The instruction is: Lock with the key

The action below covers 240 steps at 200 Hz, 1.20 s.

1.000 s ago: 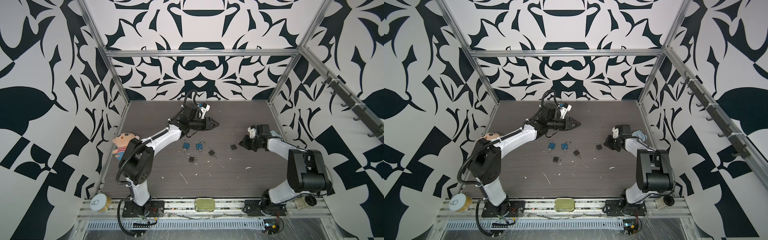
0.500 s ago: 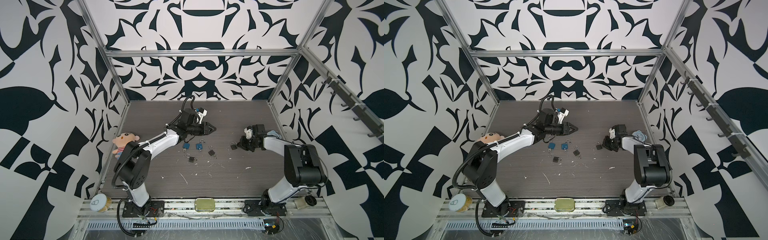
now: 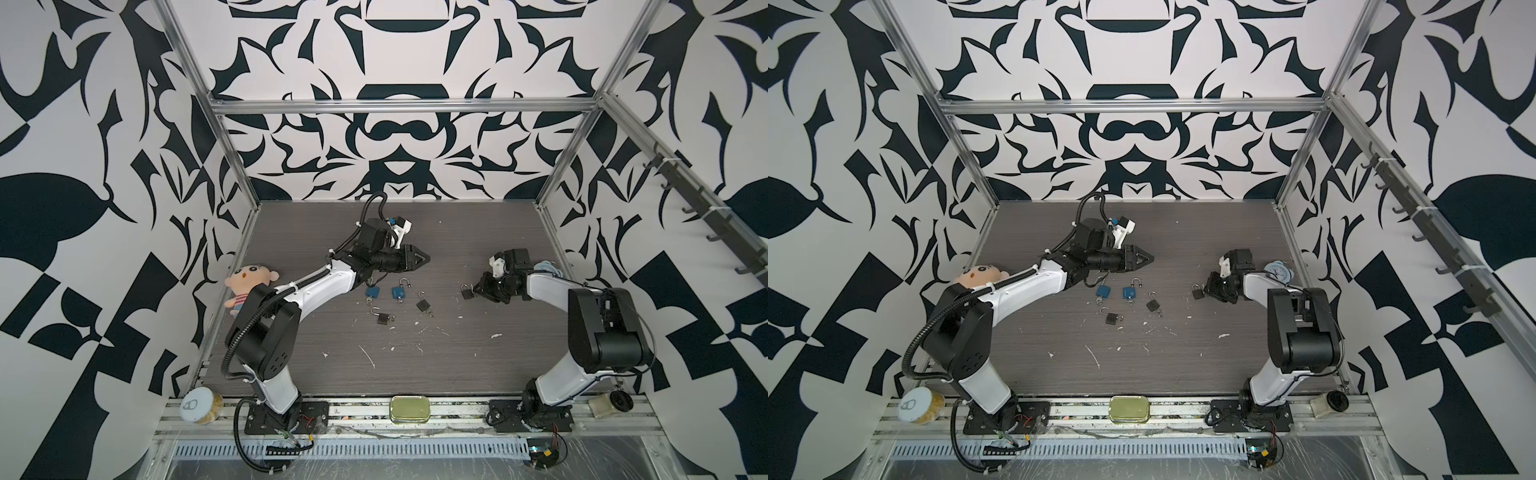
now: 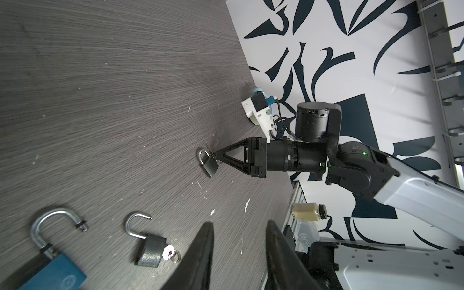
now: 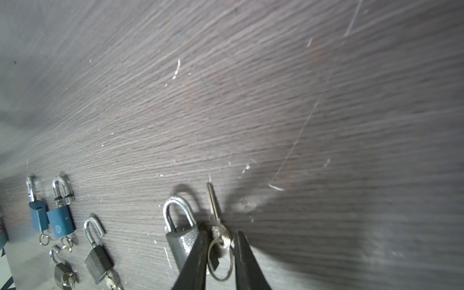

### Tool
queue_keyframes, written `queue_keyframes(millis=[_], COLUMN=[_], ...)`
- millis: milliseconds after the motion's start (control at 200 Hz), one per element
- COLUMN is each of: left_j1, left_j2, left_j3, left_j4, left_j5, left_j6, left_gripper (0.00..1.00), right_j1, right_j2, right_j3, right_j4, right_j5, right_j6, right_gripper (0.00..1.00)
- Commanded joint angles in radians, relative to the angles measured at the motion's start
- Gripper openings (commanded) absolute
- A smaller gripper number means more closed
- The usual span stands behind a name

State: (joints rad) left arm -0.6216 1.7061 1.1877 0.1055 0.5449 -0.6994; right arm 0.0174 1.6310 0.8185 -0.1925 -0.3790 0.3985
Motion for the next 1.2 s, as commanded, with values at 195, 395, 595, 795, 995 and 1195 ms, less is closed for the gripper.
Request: queue_keyframes(millis=[195, 395, 595, 795, 995, 1195], left_j1=[0.014, 0.034, 0.074, 0.083, 0.100, 0.117], left_j2=[-0.100, -0.205, -0.335, -0.494, -0.614, -0.663], left_j3=[-0.073, -0.181, -0.338, -0.495, -0.571, -0.571], left_j4=[0.032, 0.043, 0.039, 0.025, -0.031, -0.094], left_j5=[-0.044, -0.129, -0.183, -0.254, -0.298, -0.299], left_j6=[-0.008, -0.011, -0.027, -0.038, -0.040, -0.016], left_gripper=[0.38, 0.38, 0.38, 0.39, 0.42, 0.42], right_j1=[0.030, 0.192, 0.418, 0.568, 0.632, 0.678], right_j2=[-0.176, -0.259, -0.259, -0.177, -0.052, 0.053], right_j3=[0.046, 0.056, 0.061, 0.094, 0.161, 0.213], right_j4=[-0.089, -0.150, -0.150, -0.118, -0.099, -0.085], right_j5=[0.064, 0.192, 0.327, 0.437, 0.468, 0.498], right_j6=[-0.032, -0.075, -0.120, -0.171, -0.202, -0.214], right_gripper=[0.25, 0.27, 0.33, 0.44, 0.48, 0.48])
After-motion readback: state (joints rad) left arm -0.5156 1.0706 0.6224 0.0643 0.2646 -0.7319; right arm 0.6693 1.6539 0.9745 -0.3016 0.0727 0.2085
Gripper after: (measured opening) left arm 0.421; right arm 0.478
